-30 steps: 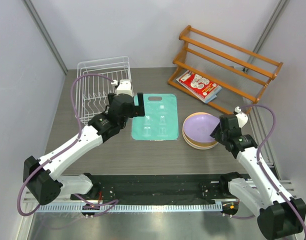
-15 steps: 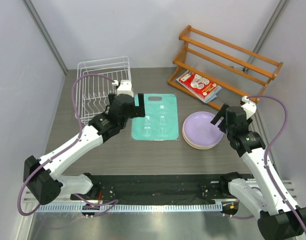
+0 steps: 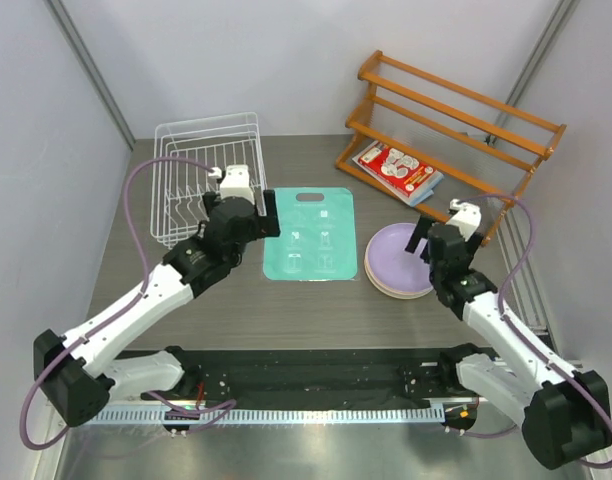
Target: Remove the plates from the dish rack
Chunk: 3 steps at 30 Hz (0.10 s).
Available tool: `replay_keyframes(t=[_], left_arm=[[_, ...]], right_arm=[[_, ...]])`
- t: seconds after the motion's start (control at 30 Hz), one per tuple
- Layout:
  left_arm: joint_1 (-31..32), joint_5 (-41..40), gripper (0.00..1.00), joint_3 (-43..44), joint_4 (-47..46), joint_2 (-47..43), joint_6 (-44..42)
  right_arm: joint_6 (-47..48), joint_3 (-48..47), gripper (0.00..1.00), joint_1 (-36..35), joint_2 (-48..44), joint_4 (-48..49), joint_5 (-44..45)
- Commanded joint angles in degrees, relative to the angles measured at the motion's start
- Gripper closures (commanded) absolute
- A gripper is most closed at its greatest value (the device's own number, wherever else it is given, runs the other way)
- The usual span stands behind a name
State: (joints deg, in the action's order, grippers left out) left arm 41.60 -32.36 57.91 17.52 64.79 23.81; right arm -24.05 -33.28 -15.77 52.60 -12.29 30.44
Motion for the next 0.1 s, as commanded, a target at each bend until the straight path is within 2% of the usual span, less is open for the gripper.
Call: replay_keyframes(t=[0.0,0.07], left_arm=[[-0.38,-3.58,0.00,-0.87,-2.22,-1.60,-0.87],[-0.56,-4.38,0.01,-0.87,-2.23,-1.69,-1.05]], right_arm=[[9.99,7.25,0.00,-4.00,-1.89,23.70,8.40],[12.52,8.40,0.00,-4.27,-0.23,26.96,11.30]])
